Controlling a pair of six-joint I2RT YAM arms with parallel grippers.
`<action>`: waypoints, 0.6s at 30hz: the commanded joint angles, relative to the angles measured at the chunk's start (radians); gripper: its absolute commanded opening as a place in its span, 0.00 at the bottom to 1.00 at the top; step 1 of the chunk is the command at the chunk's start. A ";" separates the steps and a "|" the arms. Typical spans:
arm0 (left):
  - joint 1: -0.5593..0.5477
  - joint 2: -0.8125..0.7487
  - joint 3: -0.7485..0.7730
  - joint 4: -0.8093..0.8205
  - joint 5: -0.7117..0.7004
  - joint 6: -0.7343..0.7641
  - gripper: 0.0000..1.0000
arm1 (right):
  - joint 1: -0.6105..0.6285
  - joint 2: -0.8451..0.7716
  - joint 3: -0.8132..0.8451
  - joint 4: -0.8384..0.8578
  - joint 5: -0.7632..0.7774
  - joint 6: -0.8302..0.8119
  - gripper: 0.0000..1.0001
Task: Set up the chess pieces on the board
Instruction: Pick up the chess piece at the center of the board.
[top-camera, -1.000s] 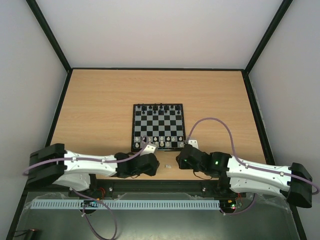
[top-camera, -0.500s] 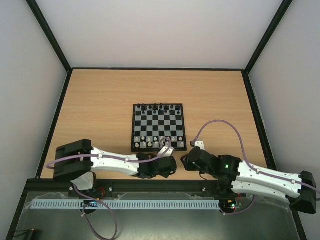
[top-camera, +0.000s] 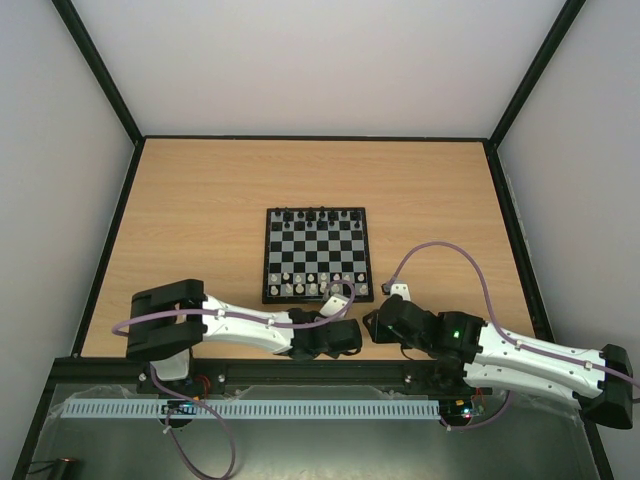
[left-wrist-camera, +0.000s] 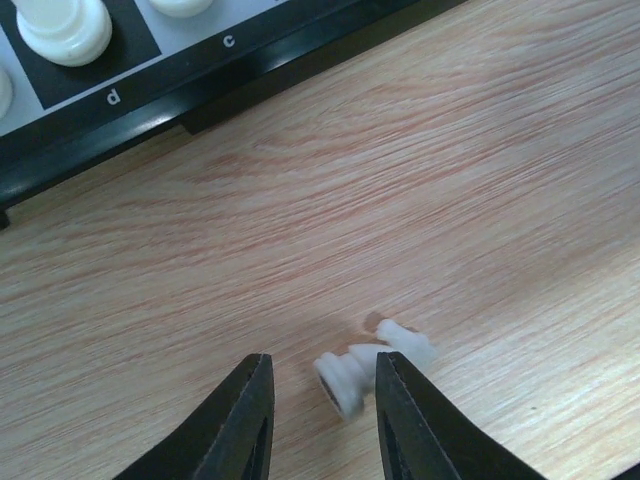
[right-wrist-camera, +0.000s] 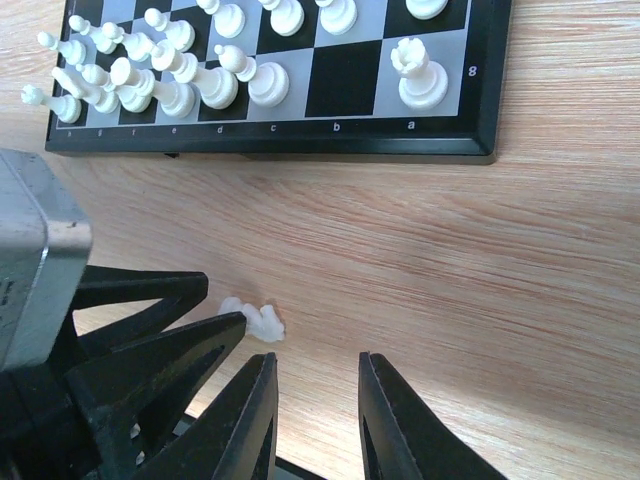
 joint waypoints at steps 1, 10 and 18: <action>-0.009 0.017 0.026 -0.050 -0.035 -0.025 0.30 | 0.005 -0.010 -0.016 -0.037 0.005 -0.009 0.24; -0.010 0.022 0.022 -0.049 -0.035 -0.031 0.22 | 0.005 -0.013 -0.016 -0.036 0.003 -0.012 0.24; -0.010 0.024 0.016 -0.036 -0.036 -0.035 0.12 | 0.005 -0.013 -0.016 -0.037 0.003 -0.011 0.24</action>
